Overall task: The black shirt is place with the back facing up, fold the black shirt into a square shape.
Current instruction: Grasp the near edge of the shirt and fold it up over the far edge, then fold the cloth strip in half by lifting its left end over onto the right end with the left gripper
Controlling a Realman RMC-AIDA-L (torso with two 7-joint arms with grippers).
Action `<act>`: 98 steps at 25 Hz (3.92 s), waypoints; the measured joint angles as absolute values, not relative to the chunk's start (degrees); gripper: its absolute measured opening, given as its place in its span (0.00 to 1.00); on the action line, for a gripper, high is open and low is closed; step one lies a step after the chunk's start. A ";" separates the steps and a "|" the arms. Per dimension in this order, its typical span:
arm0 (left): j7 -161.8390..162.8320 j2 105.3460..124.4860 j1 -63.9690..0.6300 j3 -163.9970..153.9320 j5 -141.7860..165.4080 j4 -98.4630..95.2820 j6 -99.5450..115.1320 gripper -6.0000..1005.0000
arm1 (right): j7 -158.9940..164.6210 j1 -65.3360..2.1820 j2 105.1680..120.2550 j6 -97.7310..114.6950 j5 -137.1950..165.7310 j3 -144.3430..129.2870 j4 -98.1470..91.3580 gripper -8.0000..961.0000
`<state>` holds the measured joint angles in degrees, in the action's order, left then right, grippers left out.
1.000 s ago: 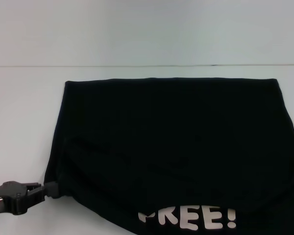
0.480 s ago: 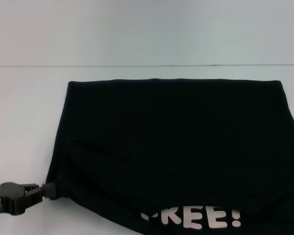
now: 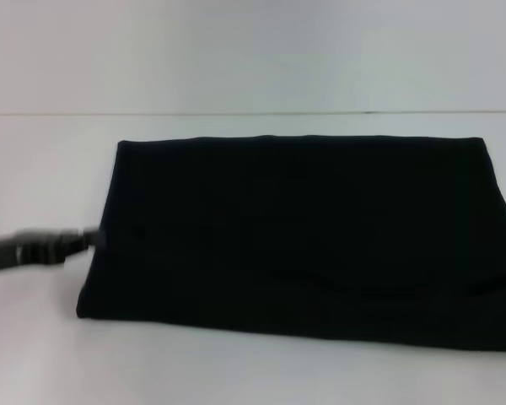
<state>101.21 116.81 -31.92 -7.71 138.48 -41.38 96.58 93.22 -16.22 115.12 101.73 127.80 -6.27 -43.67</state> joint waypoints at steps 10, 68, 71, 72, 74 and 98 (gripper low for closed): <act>104.69 114.89 -45.21 -9.84 138.15 -30.97 68.34 0.01 | 100.60 -34.53 109.50 79.09 127.97 -12.94 -30.74 0.05; 97.90 121.75 -54.21 -30.11 123.99 -26.74 17.18 0.33 | 97.15 -51.05 114.12 24.53 127.35 -24.46 -20.90 0.36; 99.96 121.26 -52.29 -29.95 121.06 -28.50 21.90 0.45 | 99.71 -50.25 113.01 28.37 127.36 -24.41 -21.99 0.43; 101.91 120.99 -51.00 -29.96 120.51 -30.08 25.83 0.49 | 101.19 -49.77 112.45 31.01 127.36 -24.41 -22.66 0.46; 105.75 120.46 -48.57 -29.97 119.54 -33.17 33.55 0.57 | 104.47 -48.18 111.28 37.97 127.17 -24.35 -24.75 0.50; 127.54 117.77 -35.22 -26.02 123.11 -42.02 73.21 0.88 | 115.43 -40.00 107.77 75.77 123.90 -26.03 -32.58 0.78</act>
